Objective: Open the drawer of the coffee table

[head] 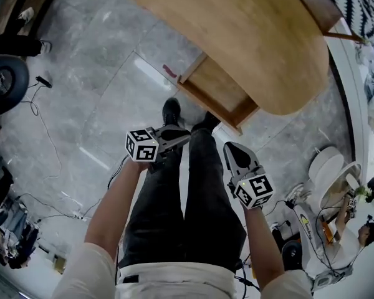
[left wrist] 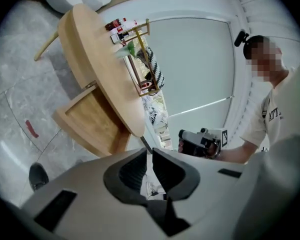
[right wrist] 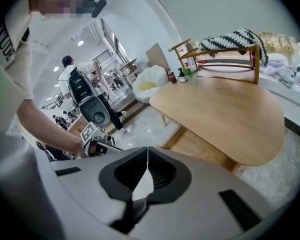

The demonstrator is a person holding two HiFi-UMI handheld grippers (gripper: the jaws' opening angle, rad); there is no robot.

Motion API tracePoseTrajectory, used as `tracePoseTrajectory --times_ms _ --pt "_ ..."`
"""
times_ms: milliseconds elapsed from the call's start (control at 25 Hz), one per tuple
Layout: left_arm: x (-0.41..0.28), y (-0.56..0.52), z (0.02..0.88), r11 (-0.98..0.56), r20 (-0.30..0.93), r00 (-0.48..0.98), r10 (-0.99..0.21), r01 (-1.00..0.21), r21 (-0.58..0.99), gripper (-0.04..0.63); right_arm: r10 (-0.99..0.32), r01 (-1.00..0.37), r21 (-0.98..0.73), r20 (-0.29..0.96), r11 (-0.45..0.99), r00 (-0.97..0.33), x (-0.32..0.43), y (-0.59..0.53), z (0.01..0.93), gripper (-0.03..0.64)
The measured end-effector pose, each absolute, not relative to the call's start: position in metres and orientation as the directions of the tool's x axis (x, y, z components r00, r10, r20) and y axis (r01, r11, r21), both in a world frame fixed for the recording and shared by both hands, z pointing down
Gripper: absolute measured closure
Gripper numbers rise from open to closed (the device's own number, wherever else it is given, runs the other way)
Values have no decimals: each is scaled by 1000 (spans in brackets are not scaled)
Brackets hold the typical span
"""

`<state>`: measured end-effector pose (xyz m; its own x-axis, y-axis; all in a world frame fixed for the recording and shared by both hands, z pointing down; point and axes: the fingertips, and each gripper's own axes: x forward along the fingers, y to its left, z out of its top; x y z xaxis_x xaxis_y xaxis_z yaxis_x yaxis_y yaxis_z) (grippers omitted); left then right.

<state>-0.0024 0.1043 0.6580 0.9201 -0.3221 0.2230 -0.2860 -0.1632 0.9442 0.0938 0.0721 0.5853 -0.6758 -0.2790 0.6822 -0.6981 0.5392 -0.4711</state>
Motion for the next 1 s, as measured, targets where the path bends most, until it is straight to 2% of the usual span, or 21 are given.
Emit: tracePoseTrajectory --times_ms 280,600,1000 --pt "-4 85 558 -242 218 924 -315 -300 923 575 -362 -715 -467 638 520 -680 92 61 504 598" --pt "-9 70 454 -322 201 925 -322 -307 895 575 -461 -743 -437 591 507 -662 98 37 426 598" --pt "-23 49 363 -476 255 906 -337 -397 785 575 -560 -767 -426 524 480 -642 115 28 342 598"
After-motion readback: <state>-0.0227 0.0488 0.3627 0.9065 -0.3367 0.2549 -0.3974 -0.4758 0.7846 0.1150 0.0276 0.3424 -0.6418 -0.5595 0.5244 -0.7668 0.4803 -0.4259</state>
